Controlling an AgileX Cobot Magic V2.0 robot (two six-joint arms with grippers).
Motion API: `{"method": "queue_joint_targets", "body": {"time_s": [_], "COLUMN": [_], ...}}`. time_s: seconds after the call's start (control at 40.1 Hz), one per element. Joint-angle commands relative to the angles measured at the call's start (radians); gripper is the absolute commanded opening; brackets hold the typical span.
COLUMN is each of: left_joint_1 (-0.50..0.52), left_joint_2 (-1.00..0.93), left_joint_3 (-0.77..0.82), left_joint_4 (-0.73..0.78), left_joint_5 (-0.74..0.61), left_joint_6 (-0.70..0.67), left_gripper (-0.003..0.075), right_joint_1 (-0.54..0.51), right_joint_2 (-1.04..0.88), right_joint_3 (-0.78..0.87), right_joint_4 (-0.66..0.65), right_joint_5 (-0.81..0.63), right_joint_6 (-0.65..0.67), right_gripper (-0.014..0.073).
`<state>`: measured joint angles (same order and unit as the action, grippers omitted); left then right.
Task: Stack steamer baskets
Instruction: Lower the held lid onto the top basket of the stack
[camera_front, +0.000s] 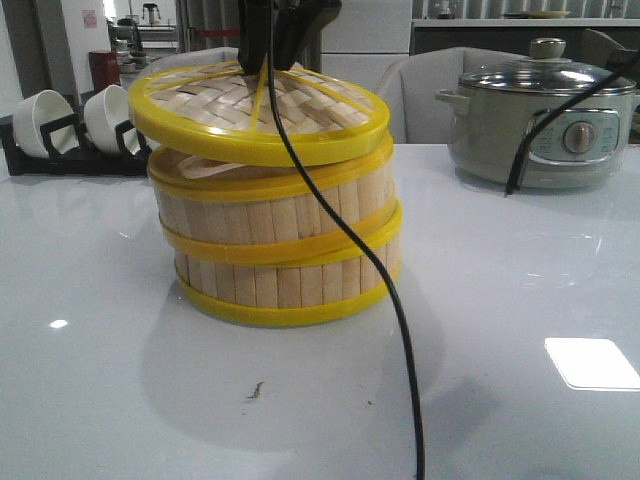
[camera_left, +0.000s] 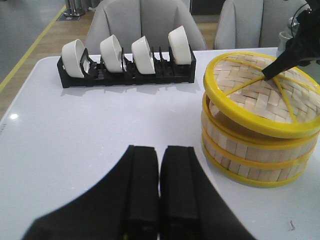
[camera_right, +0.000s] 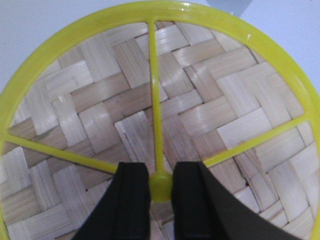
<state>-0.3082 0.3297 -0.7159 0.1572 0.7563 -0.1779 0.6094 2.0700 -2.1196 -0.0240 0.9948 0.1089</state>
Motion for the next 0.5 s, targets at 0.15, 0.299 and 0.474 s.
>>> {"method": "queue_joint_targets", "body": {"time_s": [0.15, 0.299, 0.474], "left_joint_1": [0.002, 0.002, 0.002], "left_joint_2": [0.011, 0.011, 0.011], "left_joint_3": [-0.026, -0.026, -0.026], "left_joint_4": [0.001, 0.001, 0.001], "left_joint_5": [-0.086, -0.086, -0.086], "left_joint_6": [-0.005, -0.005, -0.005], "left_gripper": [0.0085, 0.0085, 0.0085], "right_joint_1": [0.0, 0.0, 0.0], "right_joint_2": [-0.051, -0.04, -0.022], "right_joint_3": [-0.039, -0.039, -0.039], "right_joint_4": [-0.005, -0.004, -0.004], "right_joint_5": [-0.068, -0.068, -0.067], "right_joint_6": [-0.008, -0.008, -0.008], "right_gripper": [0.0027, 0.0027, 0.0027]}}
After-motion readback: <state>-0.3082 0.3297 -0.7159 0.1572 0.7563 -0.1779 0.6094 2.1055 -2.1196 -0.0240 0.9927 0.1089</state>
